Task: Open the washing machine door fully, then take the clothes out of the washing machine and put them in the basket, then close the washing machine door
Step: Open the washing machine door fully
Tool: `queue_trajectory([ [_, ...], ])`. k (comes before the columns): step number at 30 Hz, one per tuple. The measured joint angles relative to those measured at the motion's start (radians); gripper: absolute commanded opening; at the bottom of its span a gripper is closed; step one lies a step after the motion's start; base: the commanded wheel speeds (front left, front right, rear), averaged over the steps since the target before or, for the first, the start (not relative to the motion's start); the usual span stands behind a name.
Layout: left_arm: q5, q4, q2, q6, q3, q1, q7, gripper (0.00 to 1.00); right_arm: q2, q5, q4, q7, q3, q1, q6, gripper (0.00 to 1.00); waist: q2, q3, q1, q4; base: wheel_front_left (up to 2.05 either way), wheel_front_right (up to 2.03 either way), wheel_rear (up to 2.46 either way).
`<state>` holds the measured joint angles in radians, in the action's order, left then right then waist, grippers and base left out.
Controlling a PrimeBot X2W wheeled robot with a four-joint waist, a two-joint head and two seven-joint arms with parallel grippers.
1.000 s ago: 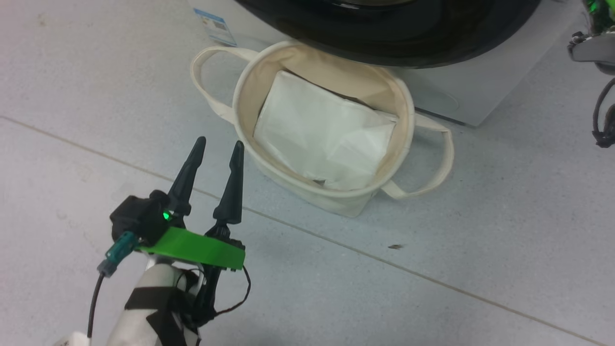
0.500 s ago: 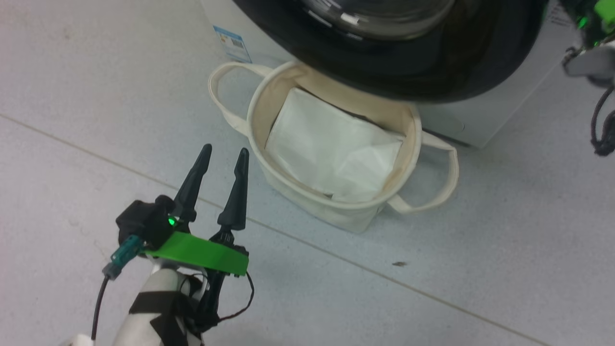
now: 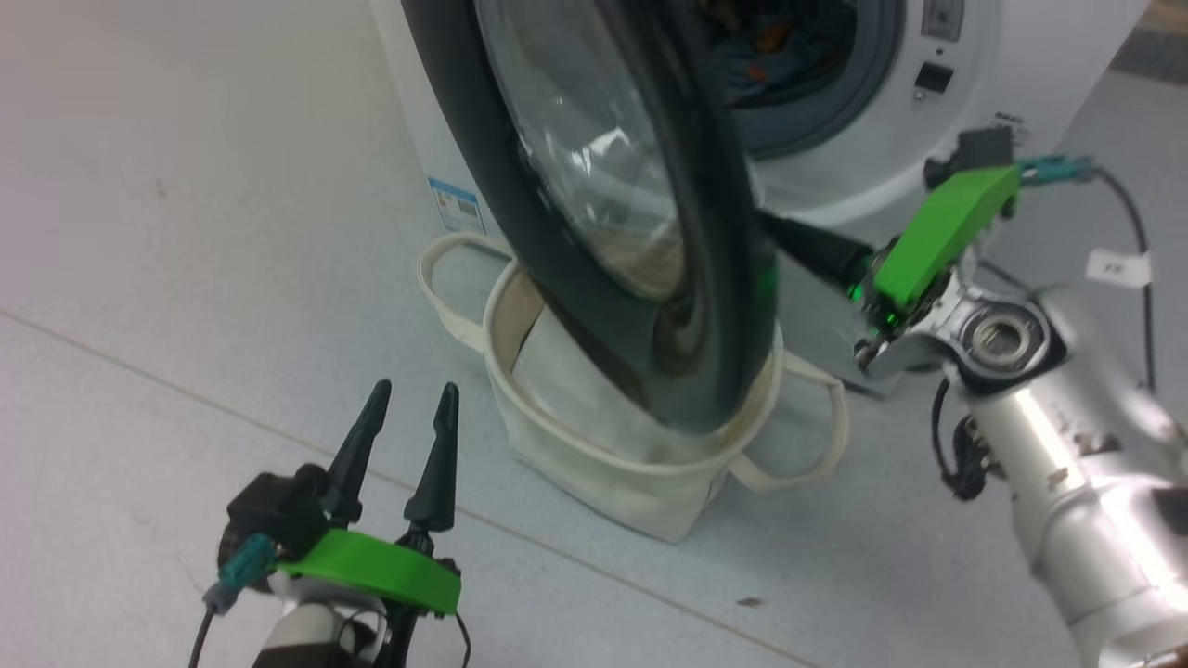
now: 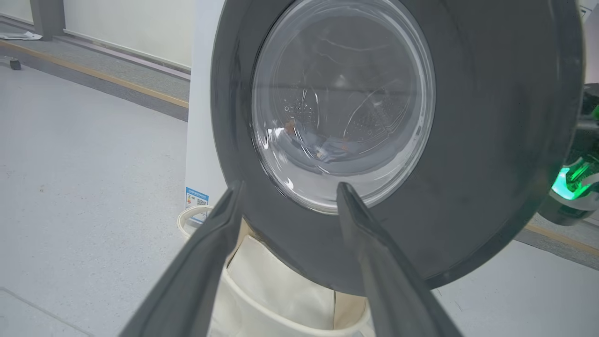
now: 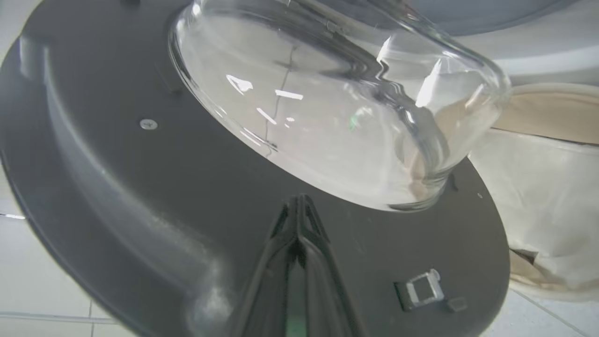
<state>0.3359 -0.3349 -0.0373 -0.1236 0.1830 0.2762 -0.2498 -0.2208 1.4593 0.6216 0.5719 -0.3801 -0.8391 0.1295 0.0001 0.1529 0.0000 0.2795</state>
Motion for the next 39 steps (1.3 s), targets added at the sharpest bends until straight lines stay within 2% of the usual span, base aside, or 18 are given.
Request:
queue_trajectory([
  [6, -0.008, -0.012, -0.005, 0.000, -0.009, -0.041, 0.000, 1.00, 0.058, 0.000, -0.042, -0.047, -0.035, 0.079, 0.000, 0.00, 0.0000, -0.060, 0.0000, 0.013, 0.00, 0.00, 0.00],
  [18, -0.008, -0.015, -0.024, 0.000, -0.035, -0.044, 0.000, 1.00, 0.140, 0.003, -0.117, -0.157, -0.140, 0.117, 0.000, 0.00, 0.0000, -0.072, 0.0000, 0.033, 0.00, 0.00, 0.00],
  [32, -0.008, -0.015, -0.043, -0.001, -0.058, -0.037, 0.000, 1.00, 0.145, 0.038, -0.119, -0.351, -0.375, 0.113, 0.000, 0.00, 0.0000, -0.067, 0.0000, 0.018, 0.00, 0.00, 0.00],
  [33, -0.008, -0.015, -0.044, -0.001, -0.060, -0.037, 0.000, 1.00, 0.145, 0.038, -0.111, -0.361, -0.390, 0.109, 0.000, 0.11, 0.0000, -0.068, 0.0000, 0.014, 0.00, 0.00, 0.00],
  [34, -0.008, -0.016, -0.045, -0.001, -0.062, -0.036, 0.000, 1.00, 0.145, 0.035, -0.104, -0.369, -0.406, 0.105, 0.000, 0.72, 0.0000, -0.070, 0.0000, 0.009, 0.00, 0.00, 0.00],
  [35, -0.008, -0.016, -0.047, -0.001, -0.064, -0.036, 0.000, 1.00, 0.145, 0.026, -0.097, -0.384, -0.421, 0.103, 0.000, 0.99, 0.0000, -0.072, 0.0000, 0.005, 0.00, 0.00, 0.00],
  [39, -0.008, -0.026, -0.063, -0.001, -0.068, -0.035, 0.000, 1.00, 0.145, -0.010, -0.089, -0.472, -0.446, 0.101, 0.000, 1.00, 0.0000, -0.087, 0.0000, -0.017, 0.00, 0.00, 0.00],
])
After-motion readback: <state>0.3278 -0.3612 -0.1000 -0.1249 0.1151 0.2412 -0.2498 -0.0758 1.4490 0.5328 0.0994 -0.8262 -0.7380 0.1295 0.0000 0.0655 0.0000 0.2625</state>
